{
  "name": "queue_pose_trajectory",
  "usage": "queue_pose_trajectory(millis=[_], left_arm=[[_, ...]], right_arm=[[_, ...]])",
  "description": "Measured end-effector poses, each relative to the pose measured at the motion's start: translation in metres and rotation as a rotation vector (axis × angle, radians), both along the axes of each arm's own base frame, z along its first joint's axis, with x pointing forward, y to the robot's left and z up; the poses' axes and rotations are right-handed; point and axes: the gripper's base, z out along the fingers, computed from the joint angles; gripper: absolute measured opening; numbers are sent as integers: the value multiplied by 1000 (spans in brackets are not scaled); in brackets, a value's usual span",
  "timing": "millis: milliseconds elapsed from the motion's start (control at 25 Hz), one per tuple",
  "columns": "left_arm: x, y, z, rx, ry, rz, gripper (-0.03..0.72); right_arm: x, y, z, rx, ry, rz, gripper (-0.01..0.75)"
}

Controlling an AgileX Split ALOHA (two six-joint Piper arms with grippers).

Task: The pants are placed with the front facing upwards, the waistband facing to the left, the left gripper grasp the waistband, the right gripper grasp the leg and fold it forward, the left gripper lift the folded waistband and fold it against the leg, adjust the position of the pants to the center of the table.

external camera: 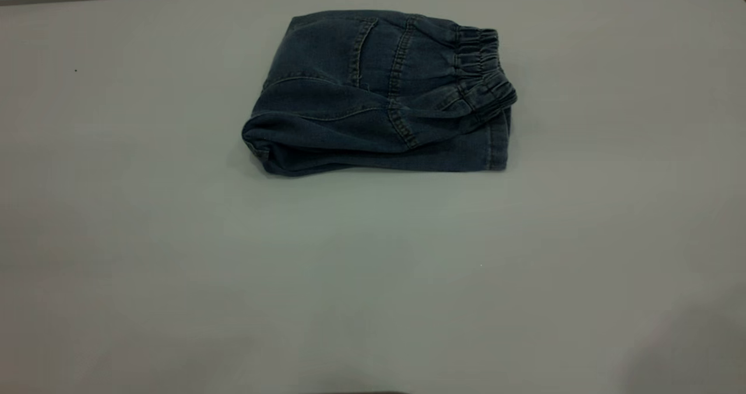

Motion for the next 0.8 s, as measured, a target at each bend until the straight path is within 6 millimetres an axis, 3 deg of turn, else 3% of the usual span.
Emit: queue_pose_trajectory(millis=[160, 400, 640, 800], left_arm=[[-8, 1, -10, -1, -7, 0, 580], [-18, 1, -12, -6, -68, 2, 580], [-22, 2, -20, -4, -70, -1, 580], [-22, 2, -22, -1, -64, -1, 580]], right_arm=[[-33, -22, -38, 9, 7, -24, 530], [-68, -47, -74, 51, -111, -42, 530], [-87, -66, -97, 66, -203, -92, 530], [-92, -70, -98, 100, -254, -102, 530]])
